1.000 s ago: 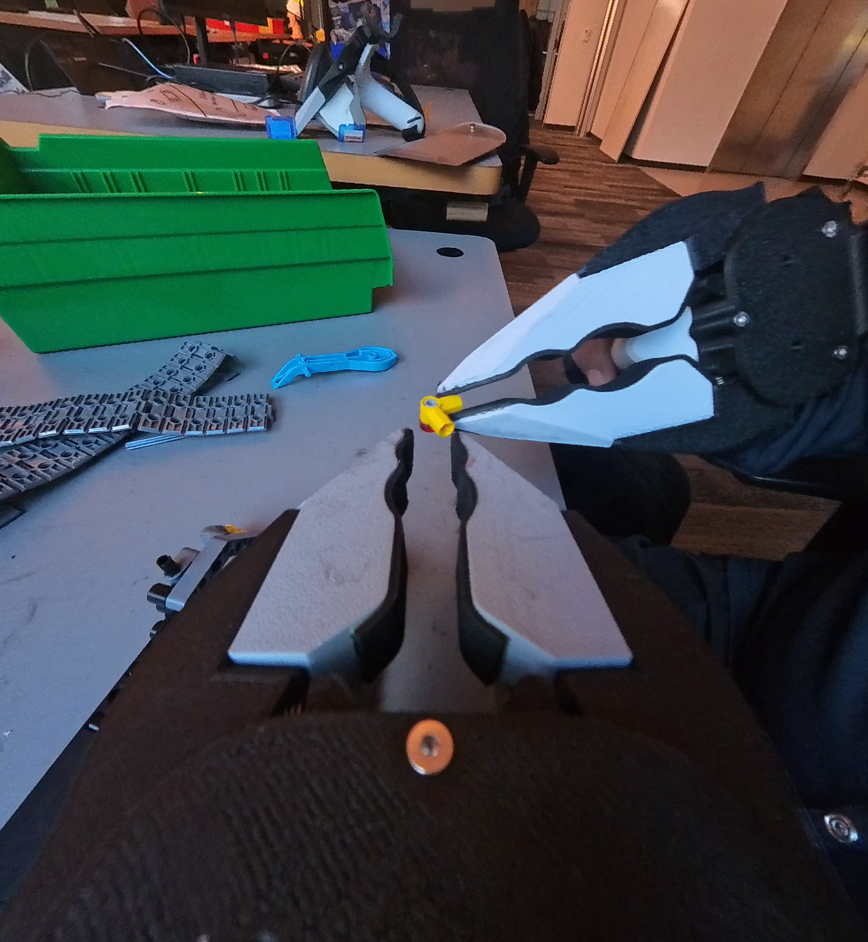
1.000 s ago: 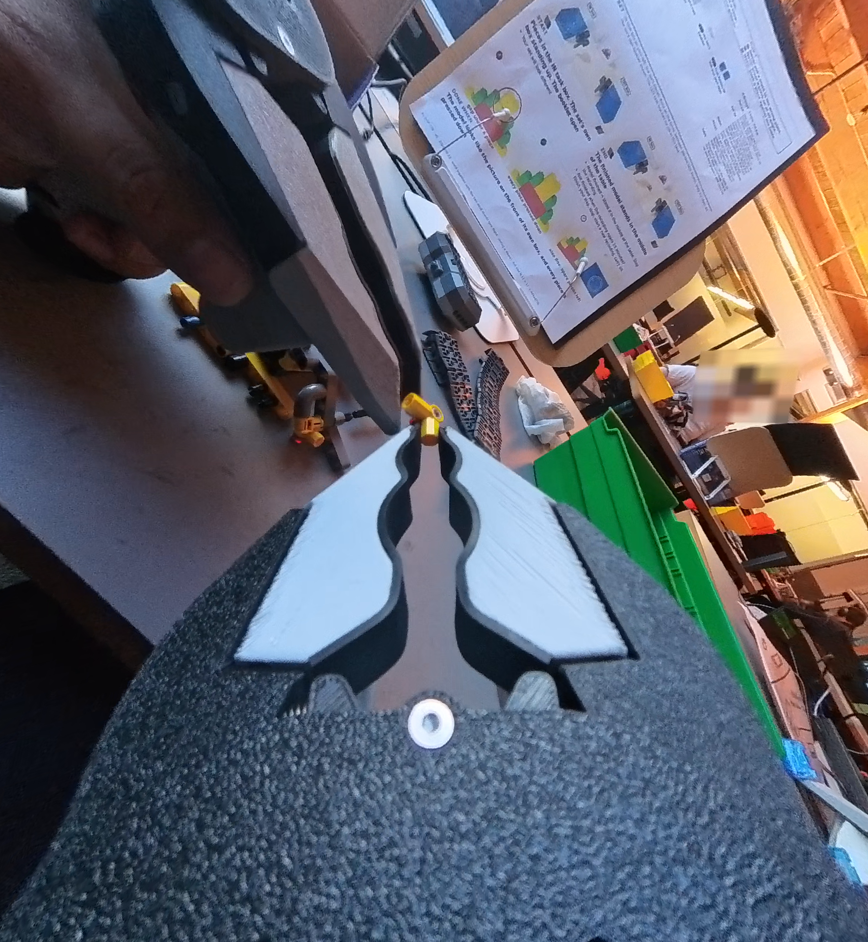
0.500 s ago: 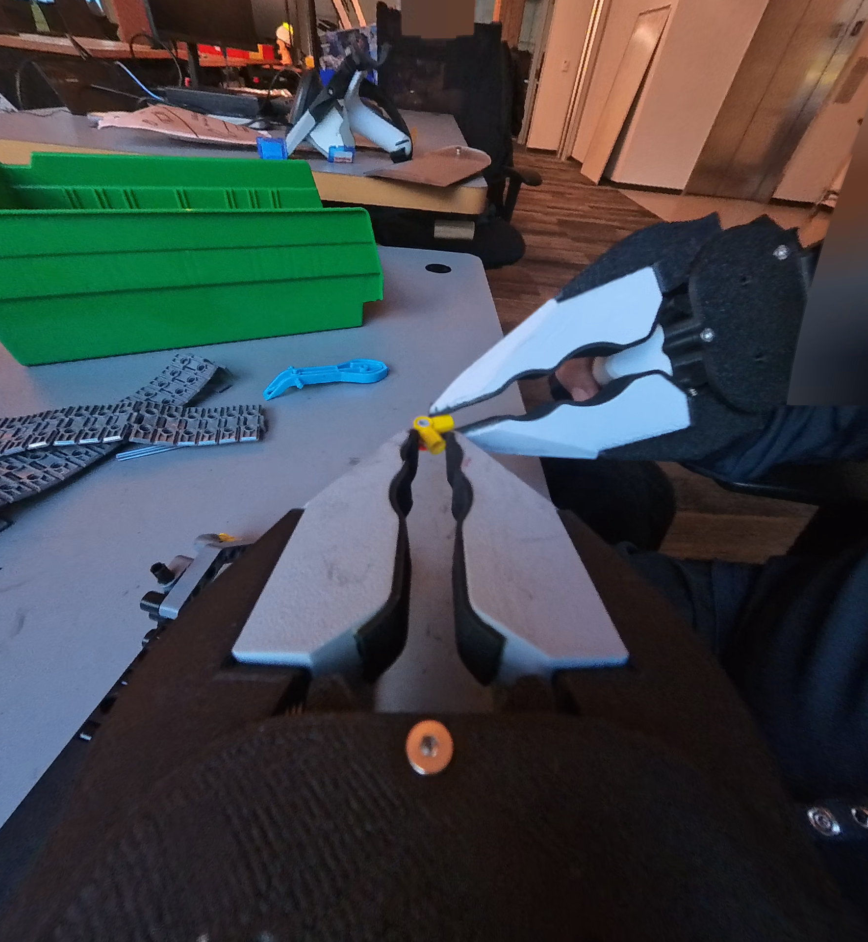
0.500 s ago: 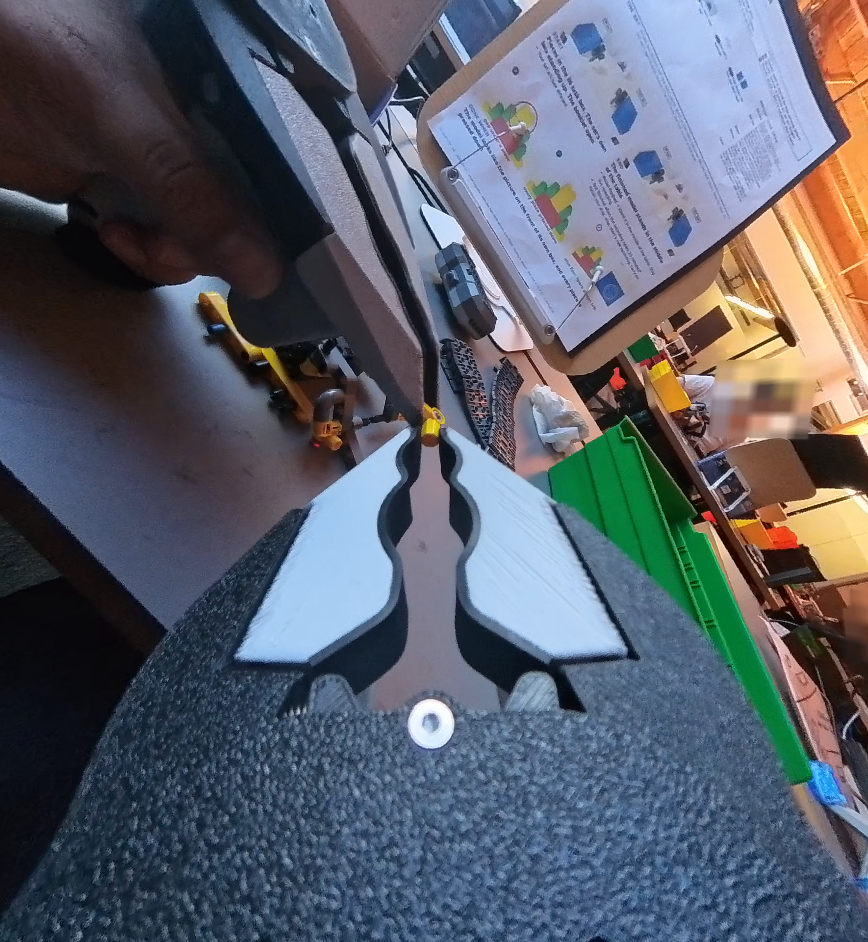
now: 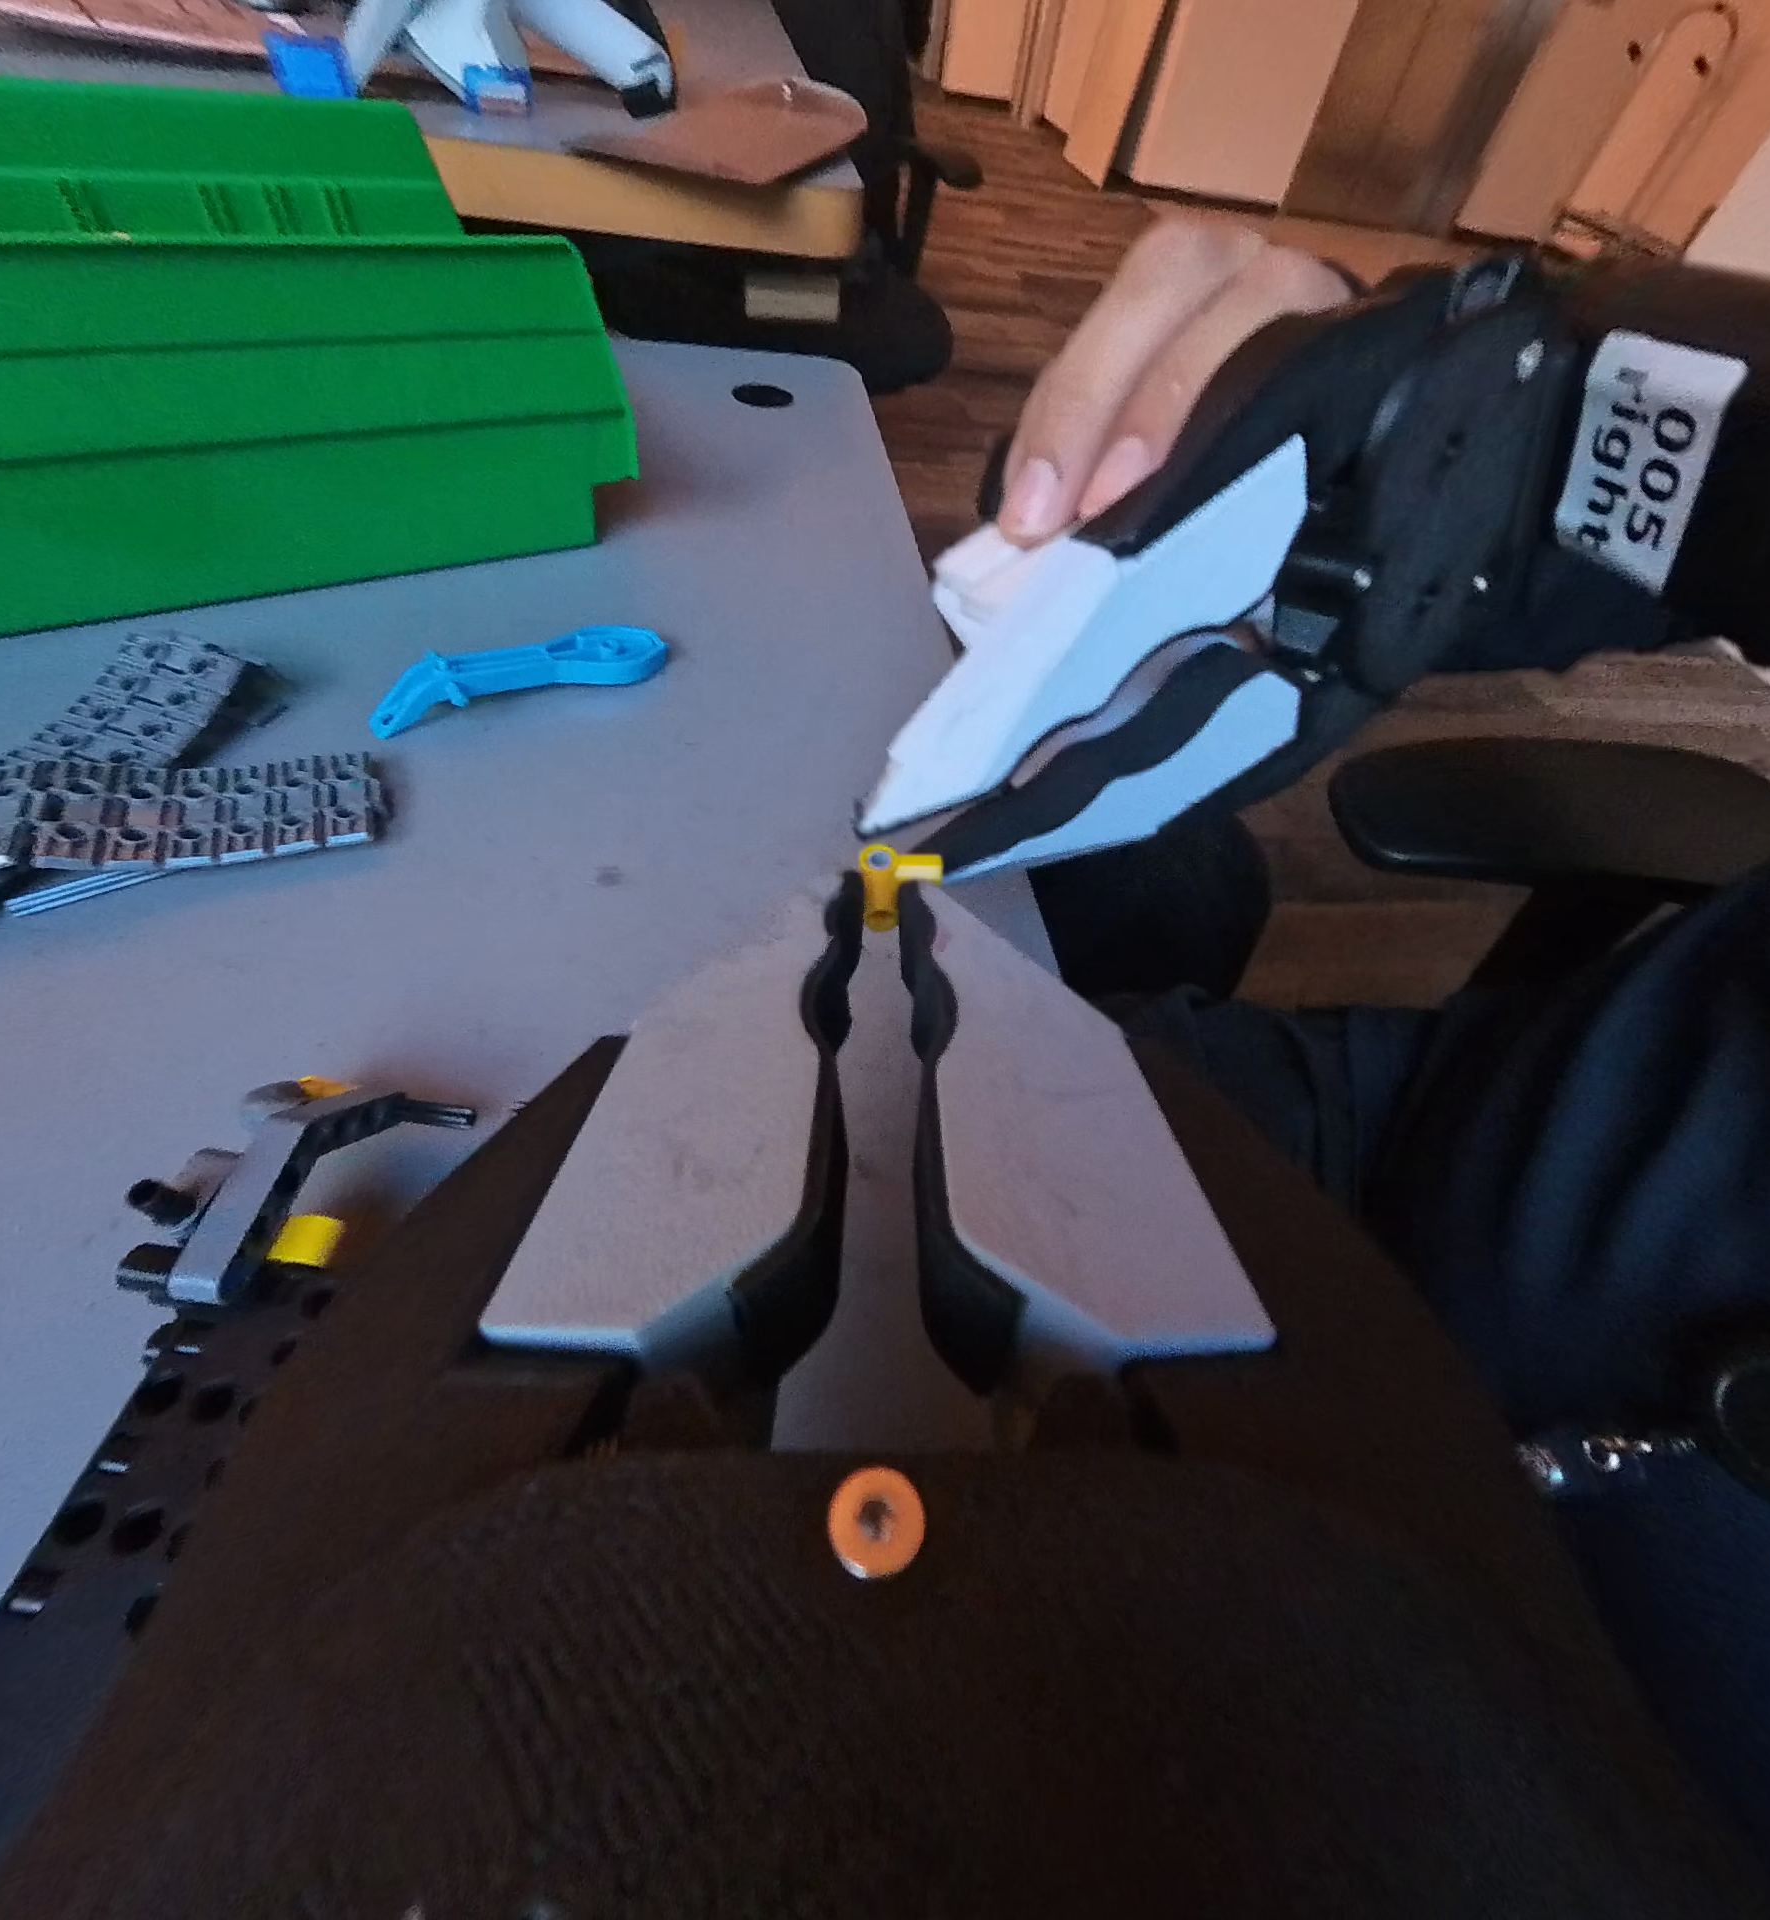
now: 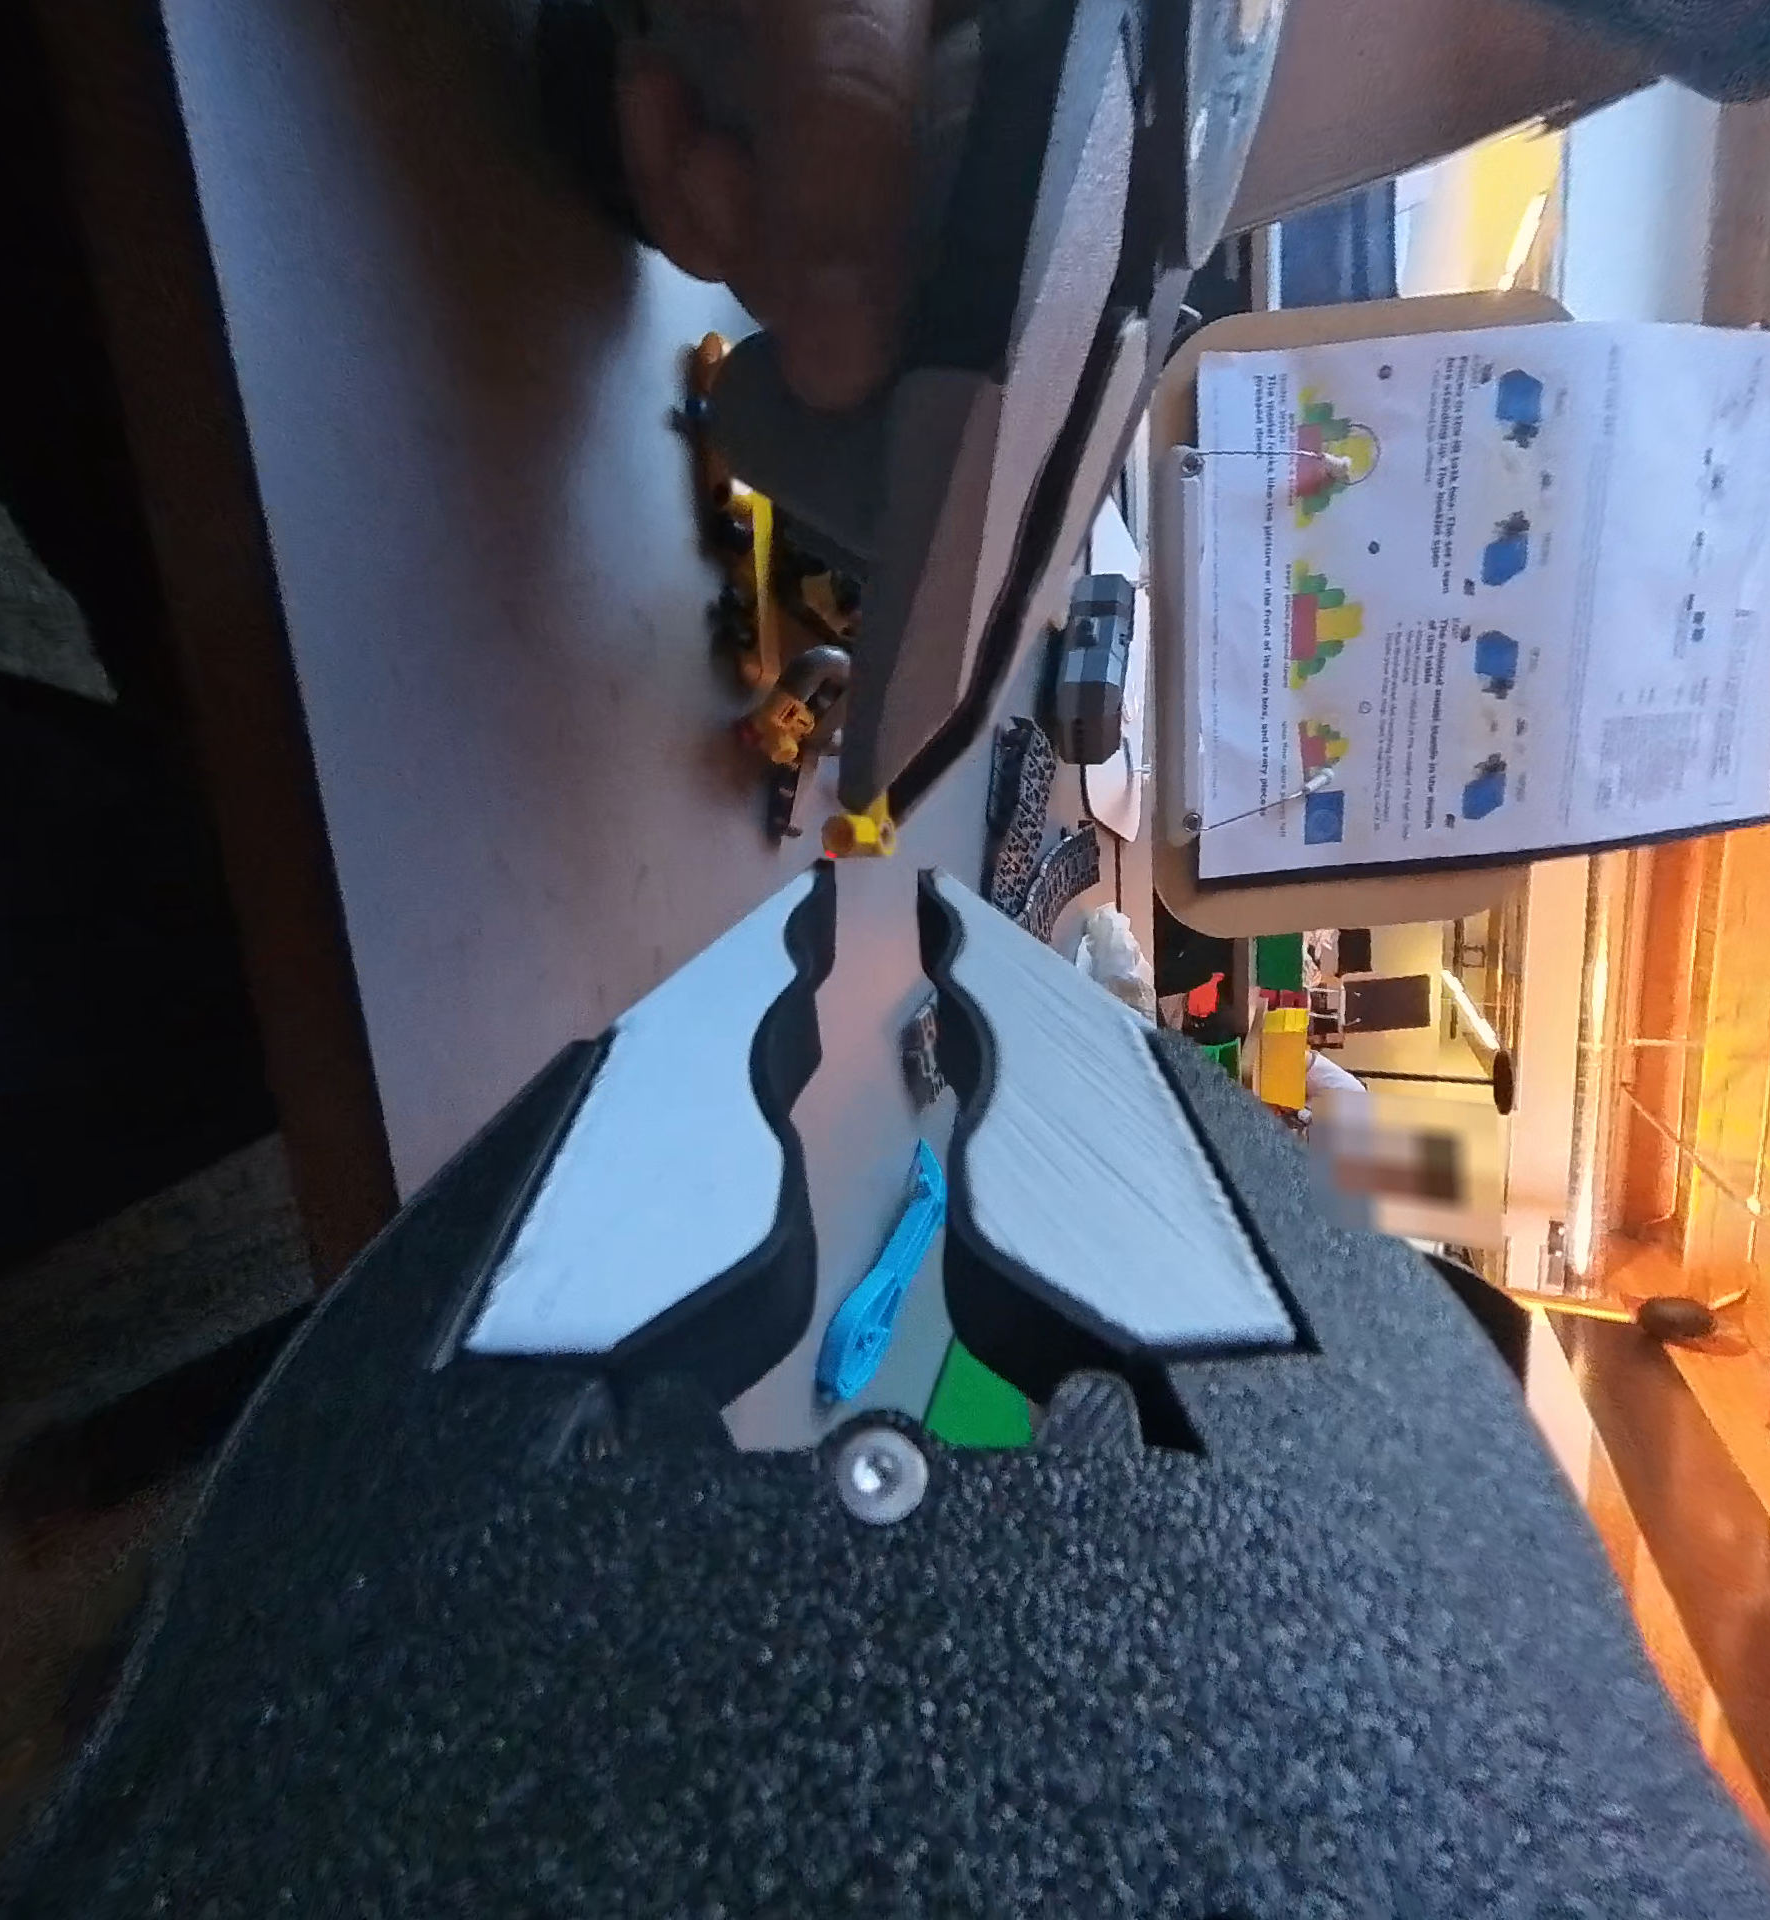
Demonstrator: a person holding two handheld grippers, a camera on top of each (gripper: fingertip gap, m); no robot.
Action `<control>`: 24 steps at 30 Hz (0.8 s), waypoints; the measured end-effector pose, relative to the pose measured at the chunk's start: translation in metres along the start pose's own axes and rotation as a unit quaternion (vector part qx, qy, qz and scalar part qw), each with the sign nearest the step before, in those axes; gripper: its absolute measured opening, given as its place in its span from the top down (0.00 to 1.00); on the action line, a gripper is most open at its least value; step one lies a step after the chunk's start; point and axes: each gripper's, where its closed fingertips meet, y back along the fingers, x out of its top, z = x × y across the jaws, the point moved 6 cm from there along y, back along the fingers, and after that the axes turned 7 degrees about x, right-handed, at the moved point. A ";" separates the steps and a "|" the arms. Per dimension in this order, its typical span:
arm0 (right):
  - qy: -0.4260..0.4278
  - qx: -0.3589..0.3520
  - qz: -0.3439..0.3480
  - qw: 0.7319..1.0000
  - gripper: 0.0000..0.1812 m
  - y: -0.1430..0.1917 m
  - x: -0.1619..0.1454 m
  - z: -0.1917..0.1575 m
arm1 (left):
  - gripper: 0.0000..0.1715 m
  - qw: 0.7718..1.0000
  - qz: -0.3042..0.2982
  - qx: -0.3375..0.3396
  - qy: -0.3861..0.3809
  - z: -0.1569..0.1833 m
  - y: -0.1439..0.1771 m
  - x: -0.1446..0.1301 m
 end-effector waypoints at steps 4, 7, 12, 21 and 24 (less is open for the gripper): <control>0.038 0.028 0.006 0.999 0.95 0.001 0.001 -0.003 | 0.97 1.000 -0.017 -0.011 -0.001 0.002 -0.003 -0.002; 0.055 0.035 0.002 0.998 0.96 0.001 0.001 -0.003 | 0.98 1.000 -0.019 -0.015 0.001 0.002 -0.003 -0.003; 0.077 0.046 0.000 0.996 0.98 0.003 0.003 -0.002 | 0.98 1.000 -0.019 -0.018 0.002 0.002 -0.003 -0.003; 0.122 0.072 0.001 0.990 0.98 0.000 0.005 -0.010 | 0.98 0.999 -0.029 -0.024 -0.005 0.004 -0.005 -0.004; 0.135 0.079 0.000 0.988 1.00 -0.006 0.006 -0.014 | 0.98 0.999 -0.034 -0.024 -0.007 0.004 -0.006 -0.005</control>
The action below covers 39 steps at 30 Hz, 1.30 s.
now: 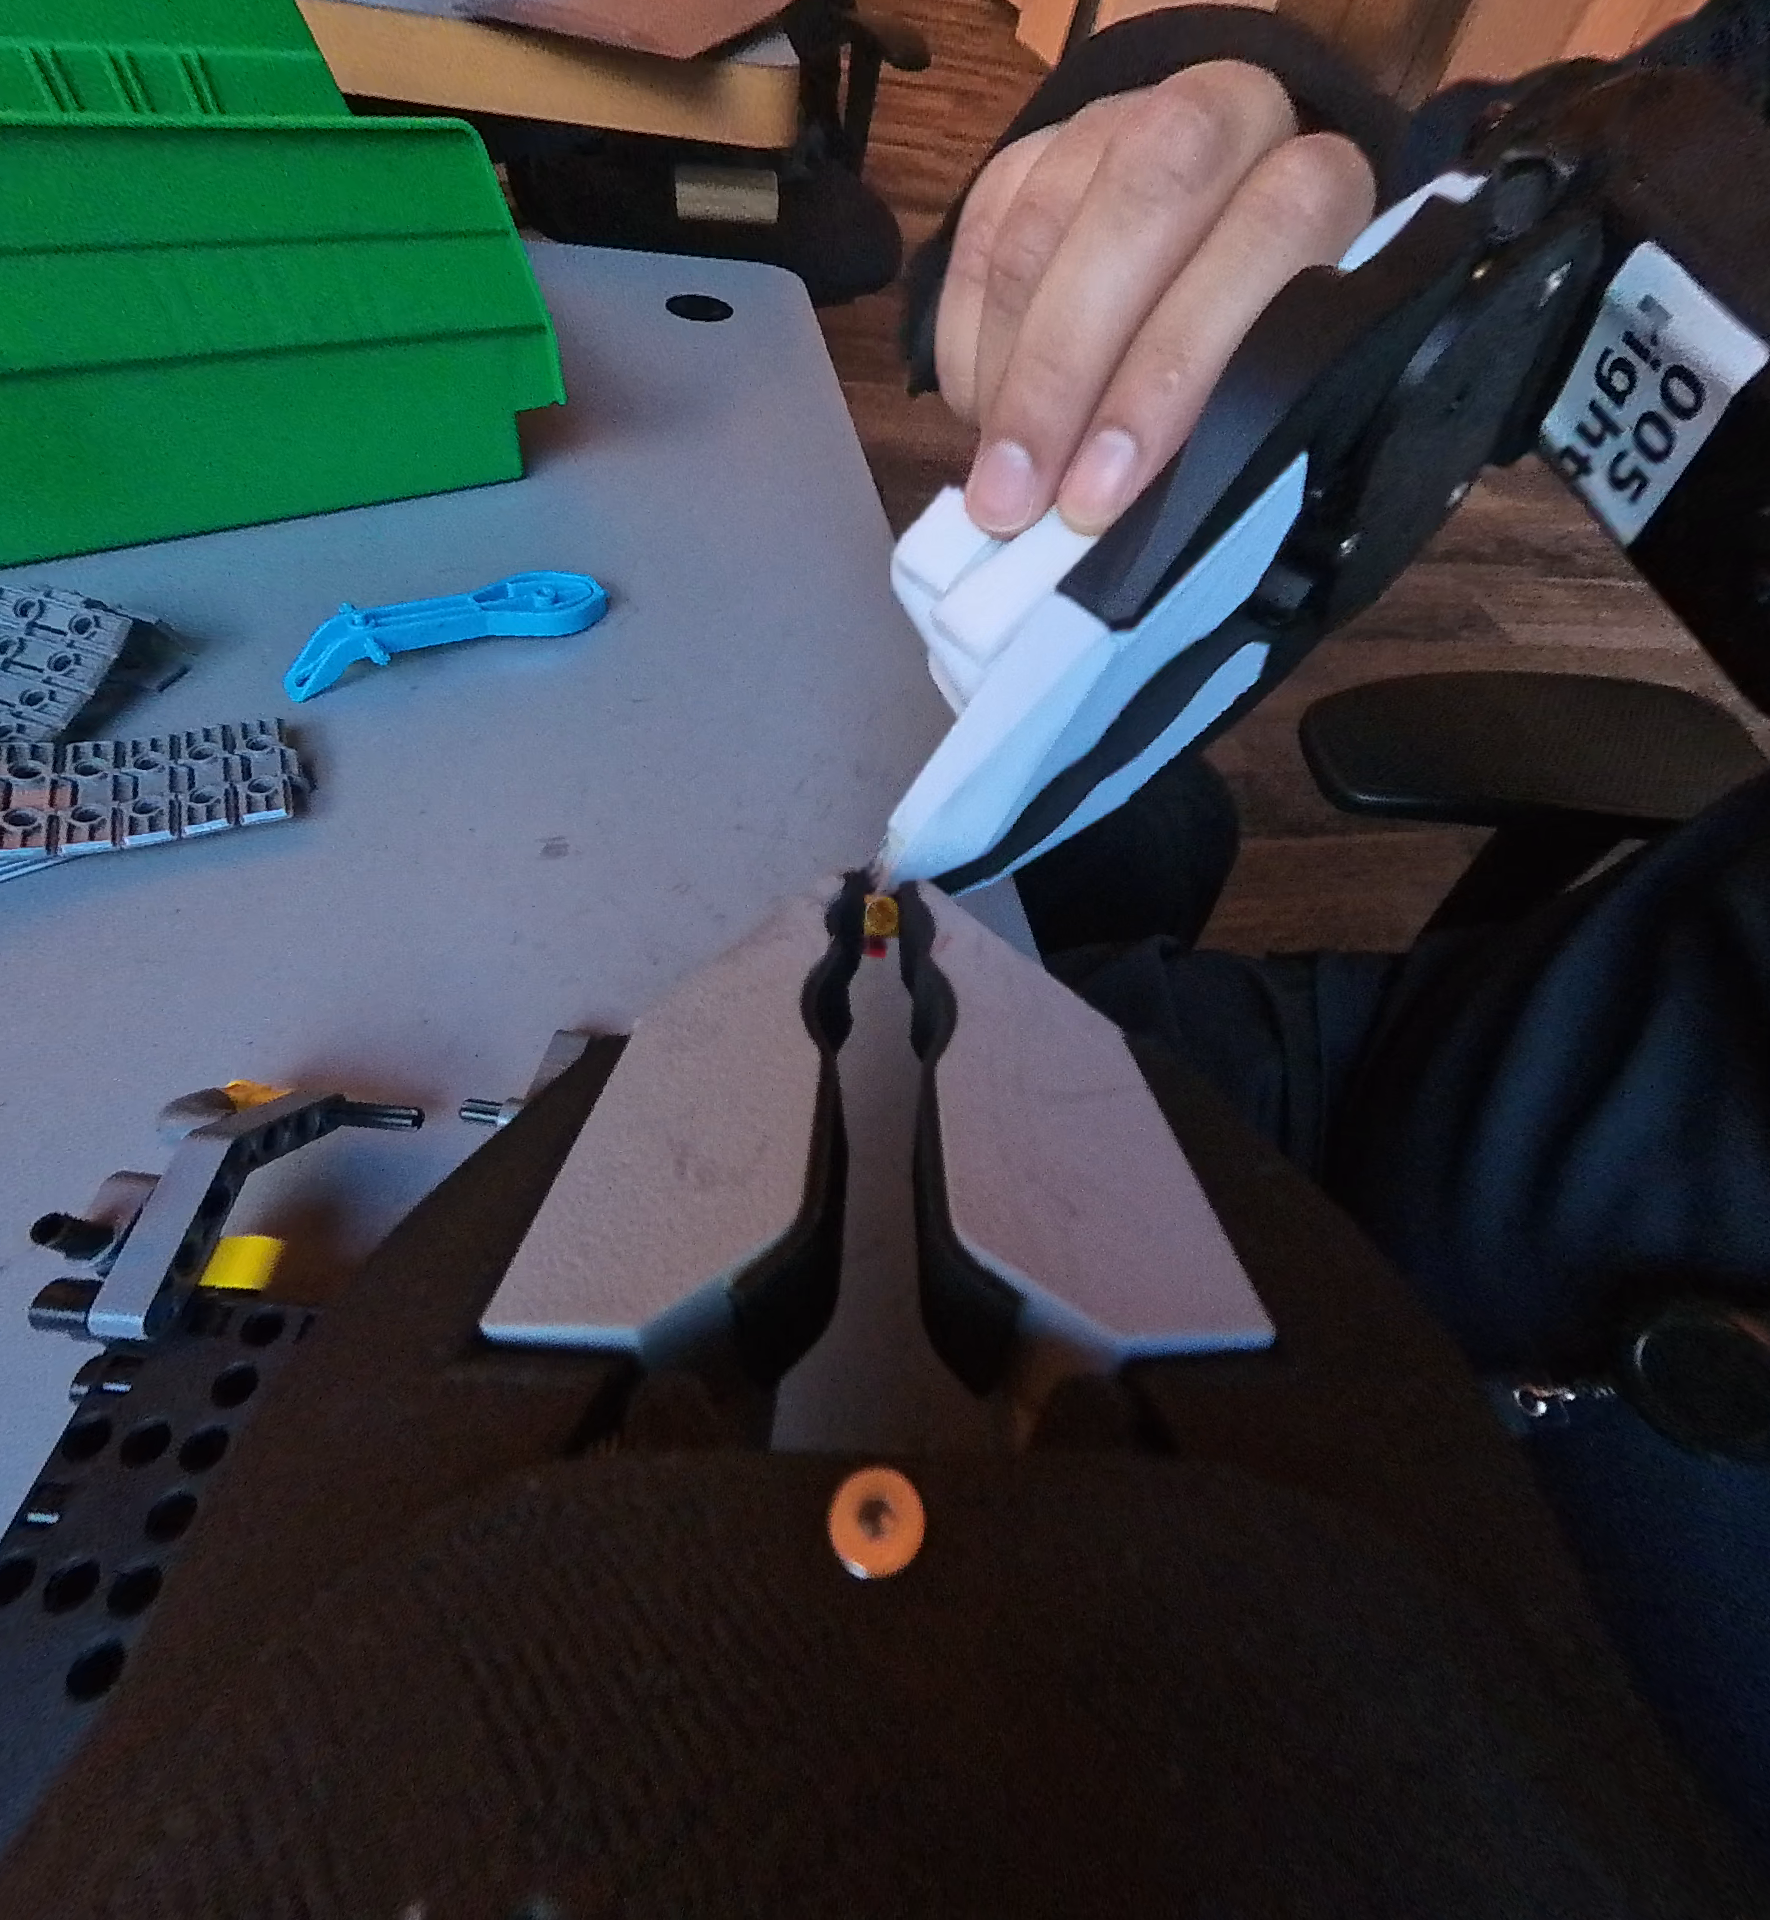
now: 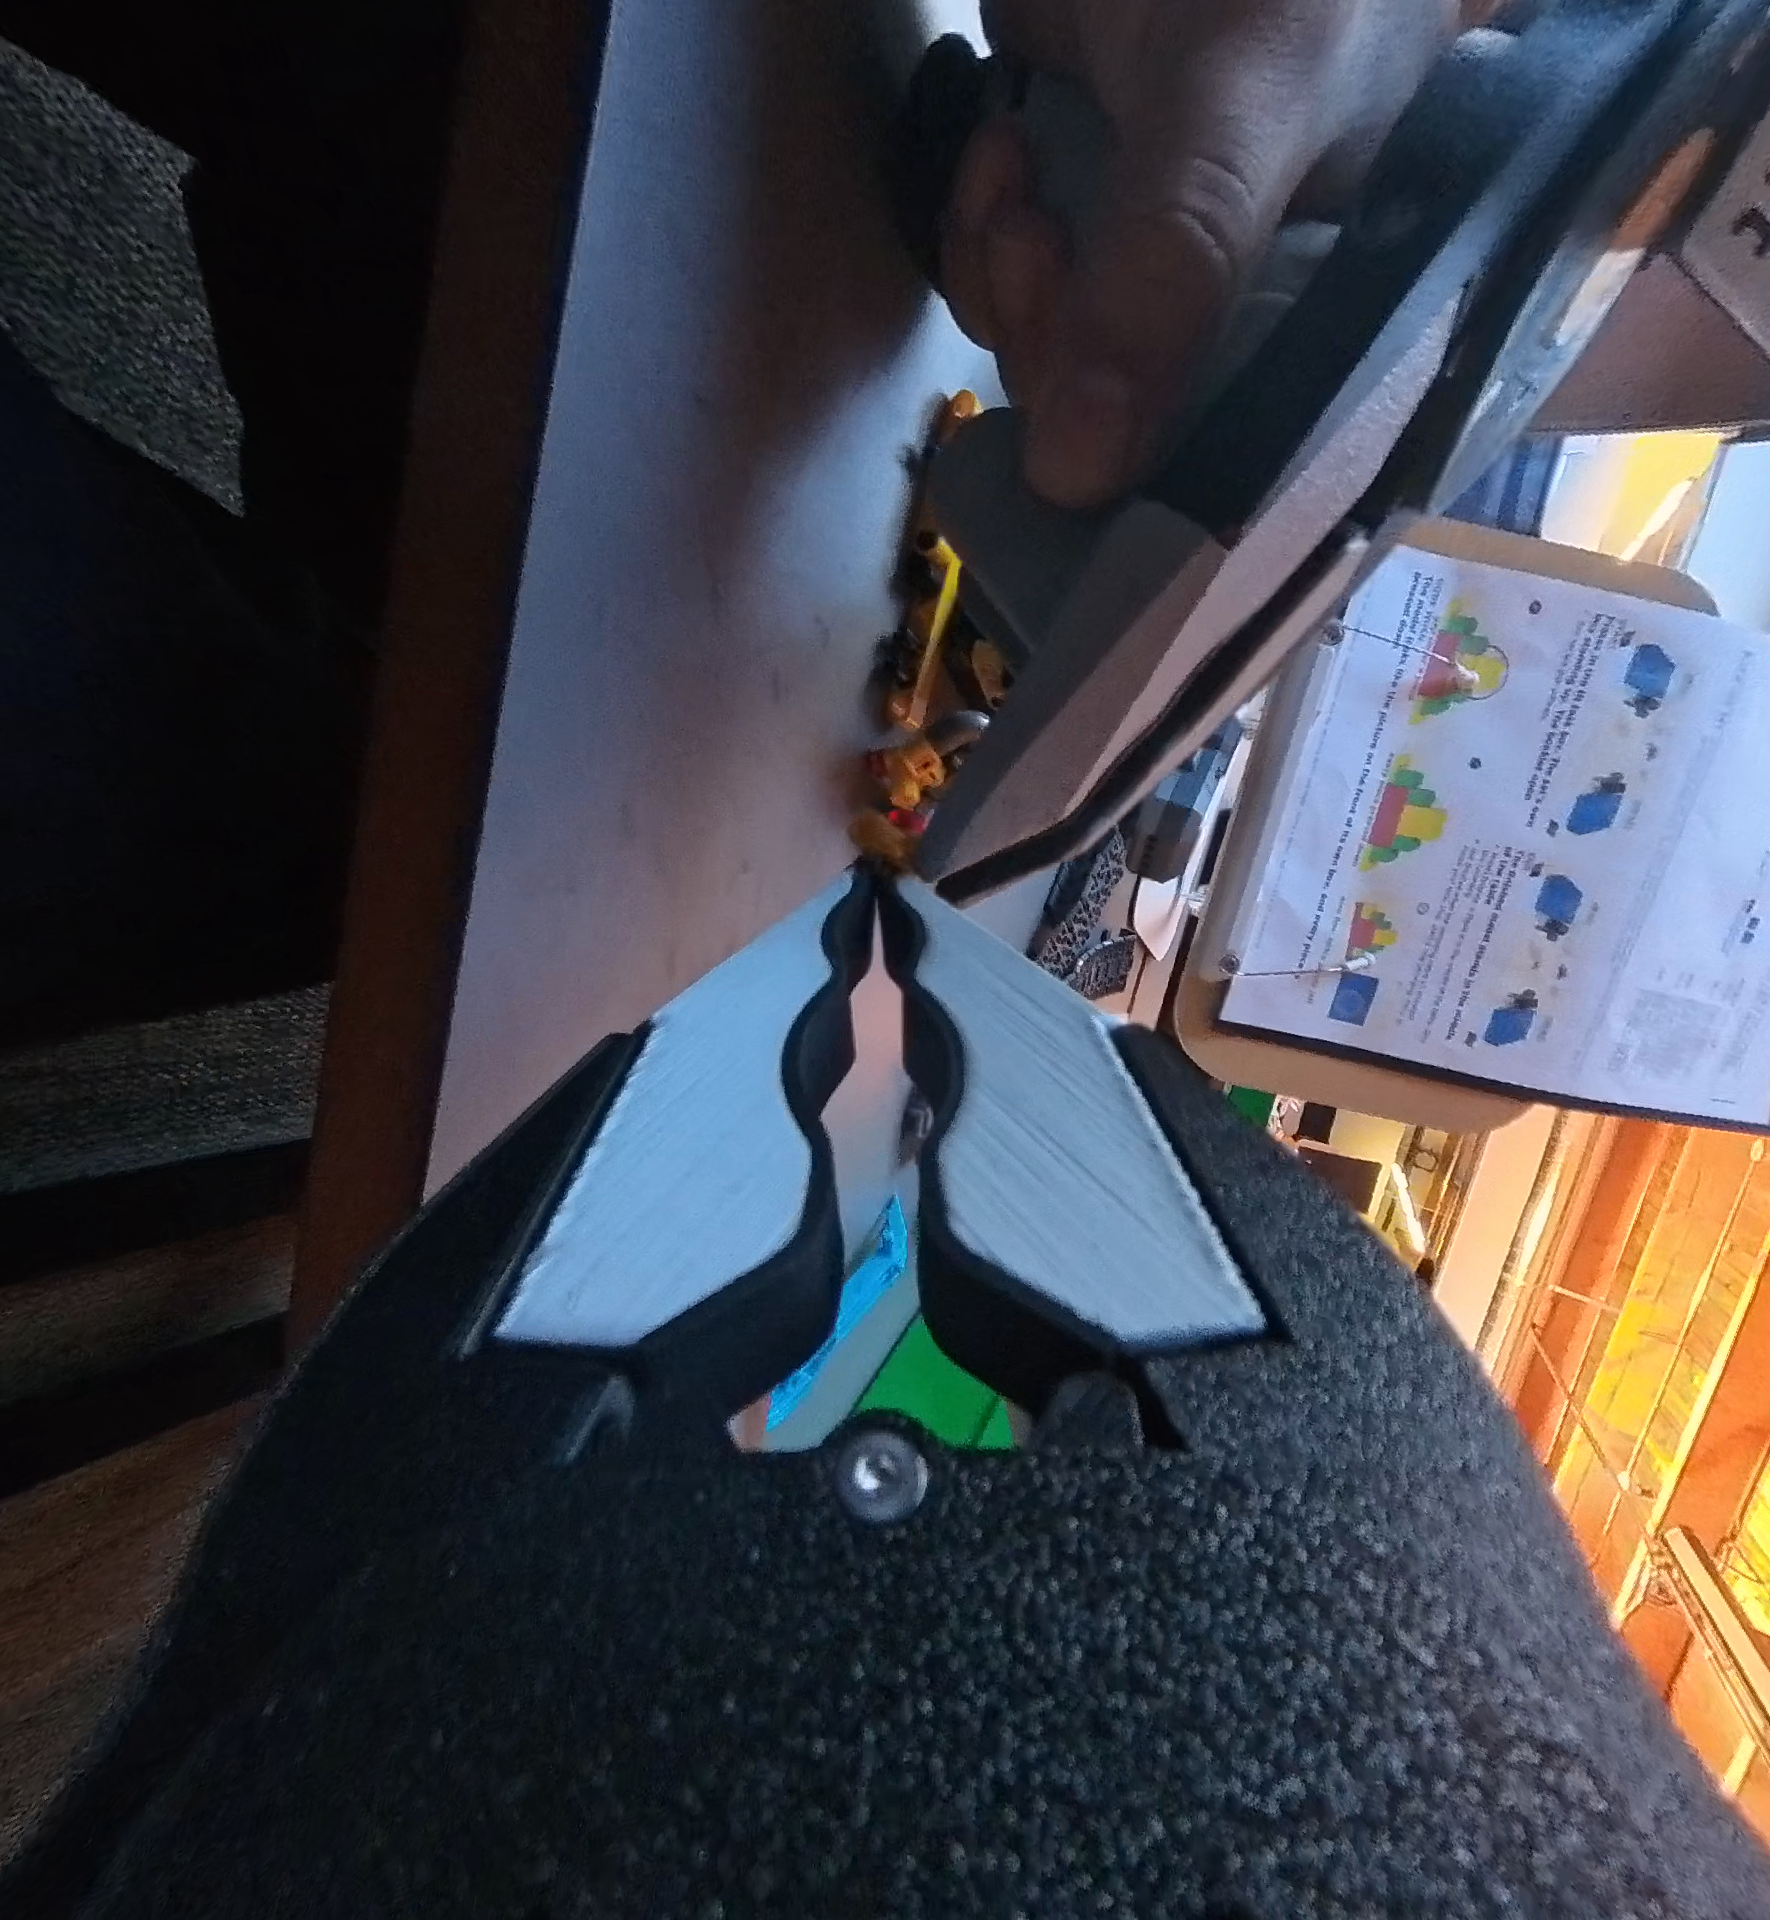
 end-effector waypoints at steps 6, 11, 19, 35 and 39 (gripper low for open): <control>-0.067 -0.005 -0.001 0.998 0.92 -0.008 -0.005 -0.002 | 0.99 1.000 -0.017 0.006 -0.003 0.000 -0.001 -0.003; -0.199 -0.062 0.042 0.977 0.91 -0.006 0.002 0.001 | 1.00 0.998 0.031 0.002 0.063 -0.012 0.013 0.001; -0.337 -0.046 0.006 0.941 0.90 -0.023 -0.031 -0.008 | 1.00 0.989 0.081 0.023 0.124 -0.024 0.035 0.001; -0.385 -0.035 0.017 0.922 0.91 -0.025 -0.043 -0.010 | 0.93 0.930 -0.076 0.352 0.075 -0.080 0.164 -0.050; -0.443 0.035 0.062 0.894 0.89 -0.025 -0.048 -0.006 | 0.88 0.926 -0.182 0.329 0.020 -0.124 0.184 -0.012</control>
